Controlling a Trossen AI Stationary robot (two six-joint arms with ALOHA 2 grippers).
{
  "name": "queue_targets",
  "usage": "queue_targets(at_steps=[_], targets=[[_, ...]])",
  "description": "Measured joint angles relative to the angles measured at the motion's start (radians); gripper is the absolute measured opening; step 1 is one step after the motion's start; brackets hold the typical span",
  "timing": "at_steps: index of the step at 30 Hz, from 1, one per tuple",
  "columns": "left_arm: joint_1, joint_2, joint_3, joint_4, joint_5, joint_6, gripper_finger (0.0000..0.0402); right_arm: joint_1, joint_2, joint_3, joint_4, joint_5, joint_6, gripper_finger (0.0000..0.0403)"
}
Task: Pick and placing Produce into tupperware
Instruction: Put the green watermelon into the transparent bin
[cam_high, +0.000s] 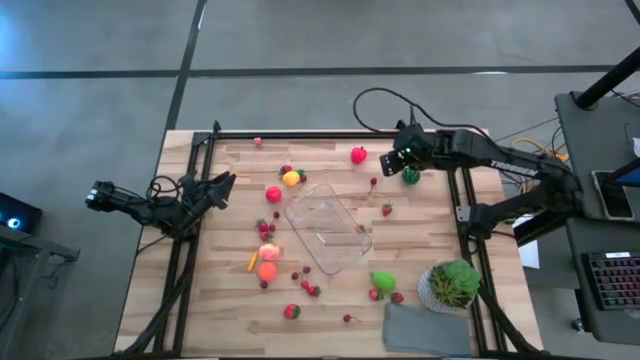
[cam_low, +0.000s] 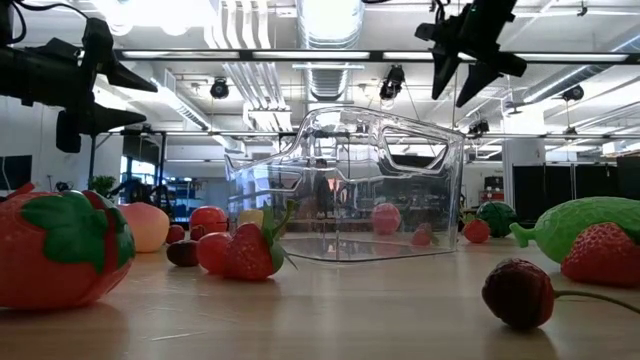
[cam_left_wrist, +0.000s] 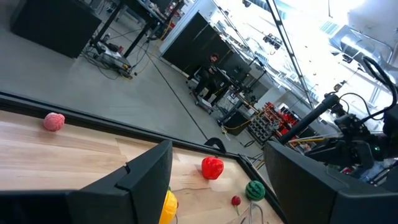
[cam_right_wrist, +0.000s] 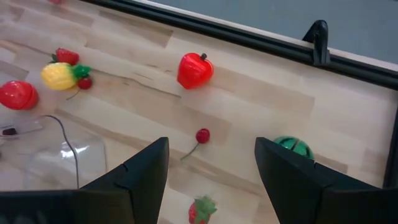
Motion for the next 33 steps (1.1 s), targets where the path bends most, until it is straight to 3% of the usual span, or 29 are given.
queue_targets(at_steps=[6, 12, 19, 27, 33], targets=[[0.0, 0.0, 0.0, 0.0, 0.0, 0.0, 0.0241, 0.0, 0.016, 0.008, -0.012, 0.0, -0.04, 0.0231], [0.0, 0.0, 0.0, 0.0, 0.0, 0.001, 0.0241, -0.013, 0.026, 0.0, -0.145, 0.008, -0.051, 0.0231], [0.0, 0.0, 0.0, 0.0, 0.0, 0.001, 0.0241, -0.016, 0.031, -0.03, -0.336, 0.106, -0.001, 0.0231], [0.0, 0.0, 0.0, -0.001, 0.0, 0.0, 0.0241, -0.075, 0.022, -0.143, -0.191, -0.056, -0.181, 0.0231], [0.0, 0.0, 0.0, -0.001, 0.0, -0.004, 0.0241, -0.152, -0.005, -0.263, -0.086, -0.052, -0.234, 0.0245]])
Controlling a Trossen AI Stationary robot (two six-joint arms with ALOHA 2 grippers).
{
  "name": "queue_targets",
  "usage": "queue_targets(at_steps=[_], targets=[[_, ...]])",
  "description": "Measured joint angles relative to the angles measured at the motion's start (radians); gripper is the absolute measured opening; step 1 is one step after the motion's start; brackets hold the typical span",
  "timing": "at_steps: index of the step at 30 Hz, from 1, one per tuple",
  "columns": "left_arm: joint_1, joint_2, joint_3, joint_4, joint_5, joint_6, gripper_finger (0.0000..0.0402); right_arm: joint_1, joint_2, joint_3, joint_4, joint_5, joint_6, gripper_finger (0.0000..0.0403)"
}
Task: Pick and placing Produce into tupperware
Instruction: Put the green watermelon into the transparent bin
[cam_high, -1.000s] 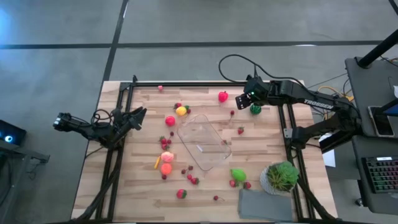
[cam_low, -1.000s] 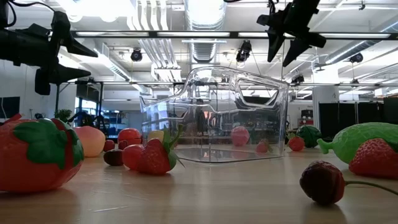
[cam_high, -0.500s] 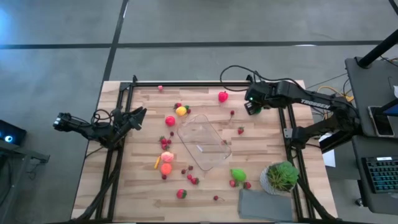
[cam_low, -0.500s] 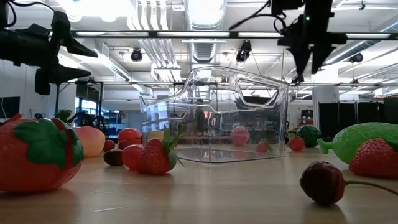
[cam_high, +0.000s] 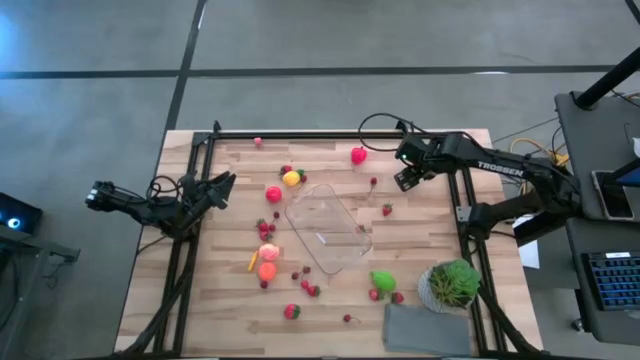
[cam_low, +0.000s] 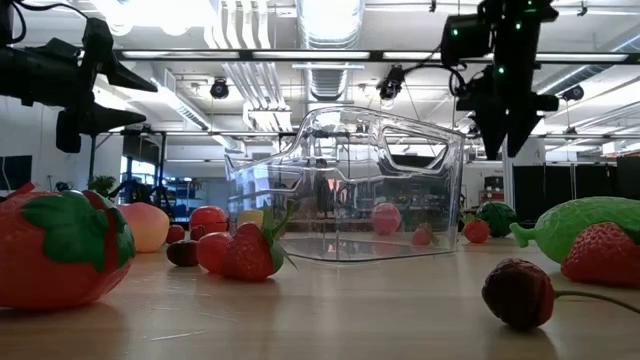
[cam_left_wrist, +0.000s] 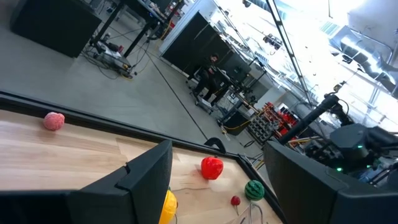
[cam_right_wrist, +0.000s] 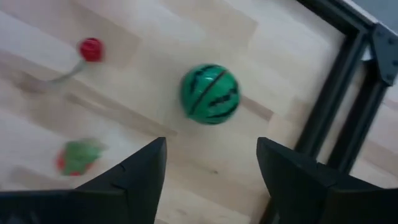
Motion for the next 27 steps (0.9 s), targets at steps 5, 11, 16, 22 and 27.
queue_targets(at_steps=[5, 11, 16, 22, 27], targets=[[0.0, 0.0, 0.0, 0.0, 0.0, 0.0, 0.0241, -0.02, -0.04, -0.06, 0.047, 0.107, -0.076, 0.0282], [0.0, 0.0, 0.0, 0.0, 0.0, 0.0, 0.0241, -0.023, -0.072, -0.078, 0.139, 0.11, -0.093, 0.0319], [0.0, 0.0, 0.0, -0.001, 0.0, 0.0, 0.0241, -0.023, -0.071, -0.07, 0.133, 0.071, 0.091, 0.0331], [0.0, 0.002, 0.0, -0.001, 0.0, 0.0, 0.0241, -0.025, -0.068, -0.069, 0.108, -0.011, 0.355, 0.0329], [0.0, 0.002, 0.0, -0.001, 0.0, 0.0, 0.0241, -0.057, -0.027, -0.072, 0.107, -0.086, 0.446, 0.0329]])
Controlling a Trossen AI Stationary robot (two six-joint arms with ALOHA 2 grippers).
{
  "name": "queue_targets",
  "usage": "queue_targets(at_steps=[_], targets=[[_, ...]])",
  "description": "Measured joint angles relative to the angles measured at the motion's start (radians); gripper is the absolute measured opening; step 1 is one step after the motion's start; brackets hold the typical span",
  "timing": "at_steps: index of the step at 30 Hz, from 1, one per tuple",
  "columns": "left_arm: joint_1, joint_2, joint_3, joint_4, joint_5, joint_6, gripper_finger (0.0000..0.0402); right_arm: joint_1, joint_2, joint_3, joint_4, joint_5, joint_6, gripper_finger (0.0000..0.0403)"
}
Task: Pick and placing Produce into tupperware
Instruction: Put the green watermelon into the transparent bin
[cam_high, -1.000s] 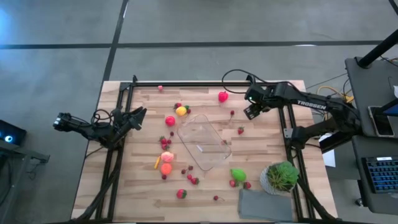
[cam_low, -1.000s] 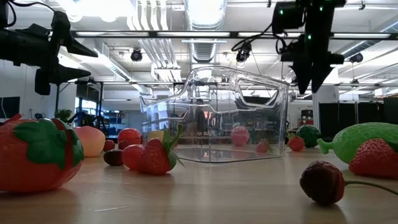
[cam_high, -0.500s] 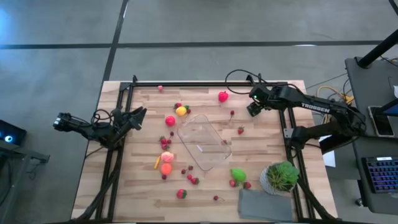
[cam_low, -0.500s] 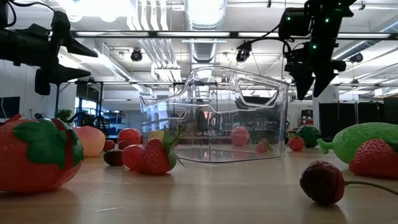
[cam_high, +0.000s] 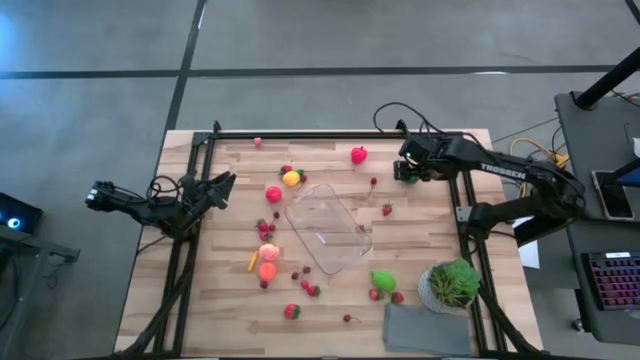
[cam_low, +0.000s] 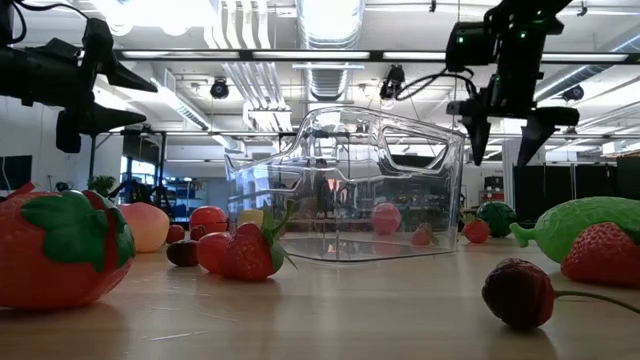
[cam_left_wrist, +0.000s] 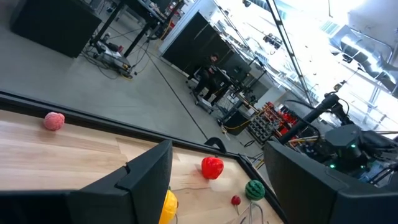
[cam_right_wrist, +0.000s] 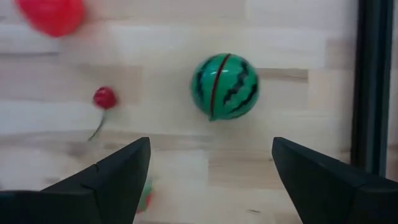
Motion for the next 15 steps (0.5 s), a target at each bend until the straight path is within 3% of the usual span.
queue_targets(at_steps=[9, 15], targets=[[0.0, 0.0, 0.0, 0.0, 0.0, 0.0, 0.0241, -0.109, 0.116, 0.0, 0.006, 0.0, 0.035, 0.0329], [0.0, 0.0, 0.0, 0.0, 0.0, 0.0, 0.0241, -0.134, 0.162, 0.0, 0.043, -0.053, -0.005, 0.0329]])
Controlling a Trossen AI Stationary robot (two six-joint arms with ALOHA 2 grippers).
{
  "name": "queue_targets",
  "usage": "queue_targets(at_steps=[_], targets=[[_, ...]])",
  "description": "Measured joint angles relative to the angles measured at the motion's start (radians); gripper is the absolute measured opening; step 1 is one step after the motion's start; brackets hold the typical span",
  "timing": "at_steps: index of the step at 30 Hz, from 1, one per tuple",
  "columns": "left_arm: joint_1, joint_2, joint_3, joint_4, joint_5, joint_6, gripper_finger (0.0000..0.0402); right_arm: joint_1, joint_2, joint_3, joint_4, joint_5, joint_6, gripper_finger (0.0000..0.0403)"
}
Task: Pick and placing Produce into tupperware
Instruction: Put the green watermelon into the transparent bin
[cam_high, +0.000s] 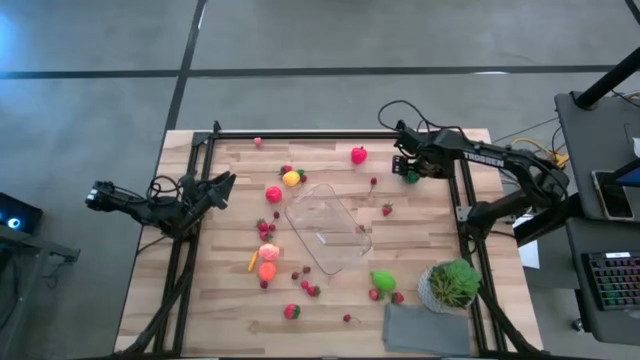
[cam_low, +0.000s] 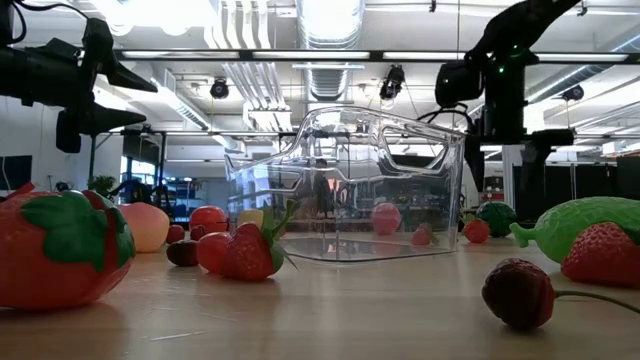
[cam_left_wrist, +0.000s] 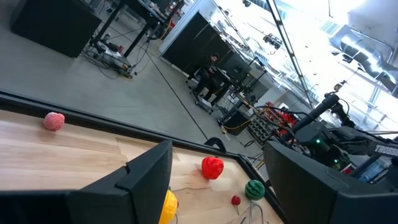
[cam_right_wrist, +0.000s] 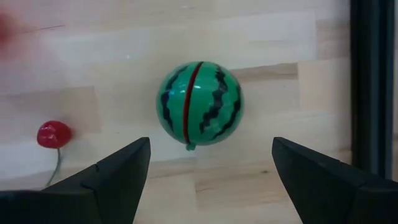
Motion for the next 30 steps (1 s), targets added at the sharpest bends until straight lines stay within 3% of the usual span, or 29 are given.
queue_targets(at_steps=[30], targets=[[0.0, 0.0, 0.0, 0.0, 0.0, 0.0, 0.0241, -0.05, 0.198, 0.001, 0.1, 0.001, -0.144, 0.0329]])
